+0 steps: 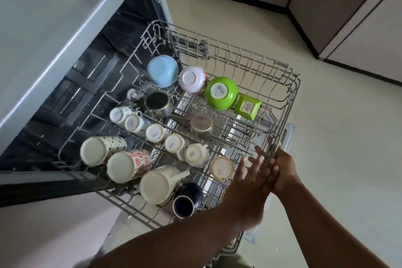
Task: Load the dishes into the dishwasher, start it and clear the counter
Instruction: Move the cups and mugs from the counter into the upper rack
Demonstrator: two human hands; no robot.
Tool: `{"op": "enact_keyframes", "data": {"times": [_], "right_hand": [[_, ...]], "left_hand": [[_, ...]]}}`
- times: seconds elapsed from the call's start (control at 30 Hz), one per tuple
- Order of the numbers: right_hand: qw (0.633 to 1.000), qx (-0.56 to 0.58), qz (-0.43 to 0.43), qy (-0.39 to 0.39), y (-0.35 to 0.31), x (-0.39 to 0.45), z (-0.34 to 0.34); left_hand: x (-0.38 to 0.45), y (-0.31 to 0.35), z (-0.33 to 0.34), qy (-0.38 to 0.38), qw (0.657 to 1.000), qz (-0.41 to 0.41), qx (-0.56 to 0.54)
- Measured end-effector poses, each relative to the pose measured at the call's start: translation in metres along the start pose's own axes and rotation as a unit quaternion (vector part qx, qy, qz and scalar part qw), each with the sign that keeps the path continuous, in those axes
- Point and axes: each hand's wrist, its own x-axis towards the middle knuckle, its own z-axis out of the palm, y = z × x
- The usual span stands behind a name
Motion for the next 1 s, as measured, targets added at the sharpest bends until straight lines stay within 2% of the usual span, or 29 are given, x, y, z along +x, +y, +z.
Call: {"op": "enact_keyframes", "data": {"times": [0.2, 0.33, 0.43, 0.5, 0.57, 0.63, 0.7, 0.73, 0.8, 0.87, 0.9, 0.93, 1.0], "right_hand": [[0.999, -0.035, -0.003, 0.023, 0.001, 0.001, 0.021], [0.998, -0.043, 0.036, -0.022, 0.006, 0.01, 0.054], [0.994, -0.069, 0.047, -0.067, 0.009, 0.015, 0.086], [0.99, -0.12, 0.025, -0.069, 0.01, 0.022, 0.108], [0.974, -0.223, -0.037, -0.022, 0.01, 0.029, 0.123], [0.915, -0.374, -0.149, 0.031, 0.016, 0.033, 0.138], [0.83, -0.479, -0.281, 0.056, 0.023, 0.036, 0.144], [0.778, -0.522, -0.346, 0.053, 0.023, 0.039, 0.142], [0.637, -0.619, -0.459, 0.04, 0.02, 0.052, 0.13], [0.503, -0.705, -0.499, 0.009, 0.015, 0.067, 0.113], [0.449, -0.737, -0.505, -0.007, 0.013, 0.074, 0.105], [0.41, -0.757, -0.508, -0.02, 0.012, 0.08, 0.1], [0.371, -0.773, -0.514, -0.034, 0.012, 0.083, 0.094]], "left_hand": [[-0.014, -0.014, -0.004, 0.02, 1.0, -0.016, -0.015], [-0.021, -0.047, -0.01, 0.015, 0.999, -0.024, -0.018], [-0.029, -0.074, -0.01, 0.046, 0.997, -0.044, 0.039], [-0.035, -0.084, -0.002, 0.099, 0.987, -0.099, 0.081], [-0.04, -0.089, 0.006, 0.128, 0.976, -0.15, 0.088], [-0.048, -0.094, 0.016, 0.164, 0.96, -0.204, 0.097], [-0.051, -0.098, 0.022, 0.182, 0.948, -0.237, 0.107], [-0.051, -0.098, 0.026, 0.187, 0.944, -0.244, 0.12], [-0.05, -0.095, 0.033, 0.205, 0.929, -0.266, 0.152], [-0.048, -0.091, 0.041, 0.232, 0.906, -0.309, 0.173], [-0.047, -0.09, 0.045, 0.251, 0.893, -0.33, 0.176], [-0.047, -0.089, 0.048, 0.272, 0.882, -0.342, 0.178], [-0.047, -0.09, 0.054, 0.303, 0.868, -0.339, 0.198]]}}
